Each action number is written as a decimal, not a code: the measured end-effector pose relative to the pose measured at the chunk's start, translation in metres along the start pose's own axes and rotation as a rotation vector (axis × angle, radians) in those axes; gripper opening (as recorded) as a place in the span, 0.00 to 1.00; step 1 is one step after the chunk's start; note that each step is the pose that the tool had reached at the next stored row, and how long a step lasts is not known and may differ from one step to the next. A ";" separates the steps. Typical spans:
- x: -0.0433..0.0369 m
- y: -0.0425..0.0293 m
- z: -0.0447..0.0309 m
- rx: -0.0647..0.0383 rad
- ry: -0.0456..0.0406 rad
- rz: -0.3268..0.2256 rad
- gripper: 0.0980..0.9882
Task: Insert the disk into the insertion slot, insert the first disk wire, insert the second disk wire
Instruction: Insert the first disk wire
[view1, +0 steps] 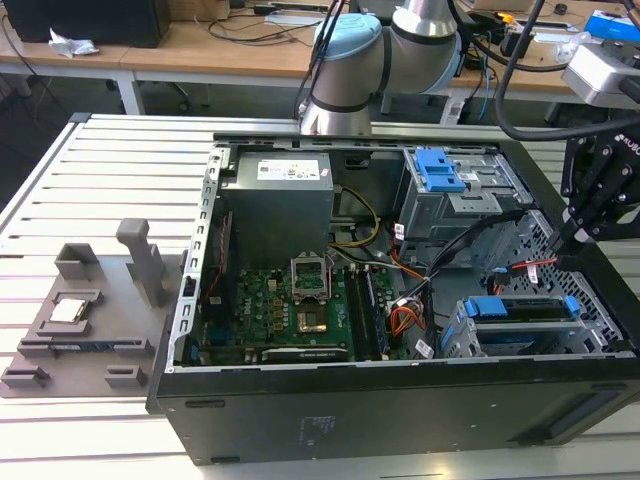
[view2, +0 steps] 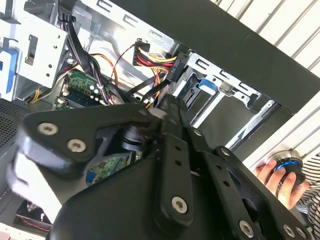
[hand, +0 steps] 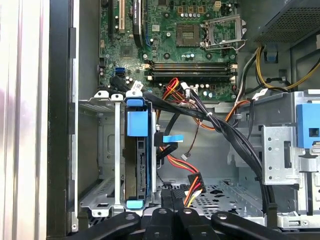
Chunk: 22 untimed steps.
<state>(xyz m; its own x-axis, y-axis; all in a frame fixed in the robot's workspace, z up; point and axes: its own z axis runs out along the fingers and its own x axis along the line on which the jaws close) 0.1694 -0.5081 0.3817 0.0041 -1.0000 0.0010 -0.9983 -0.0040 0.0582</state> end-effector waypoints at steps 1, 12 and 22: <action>0.0000 -0.0001 0.0000 0.000 0.0001 0.000 0.15; -0.0001 -0.0003 0.0000 0.000 0.0061 -0.104 0.36; -0.0061 -0.0110 0.0058 -0.001 0.0303 -0.146 0.36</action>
<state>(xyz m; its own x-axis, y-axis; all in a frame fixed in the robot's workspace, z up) 0.1801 -0.5020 0.3753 0.1515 -0.9882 0.0226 -0.9868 -0.1499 0.0612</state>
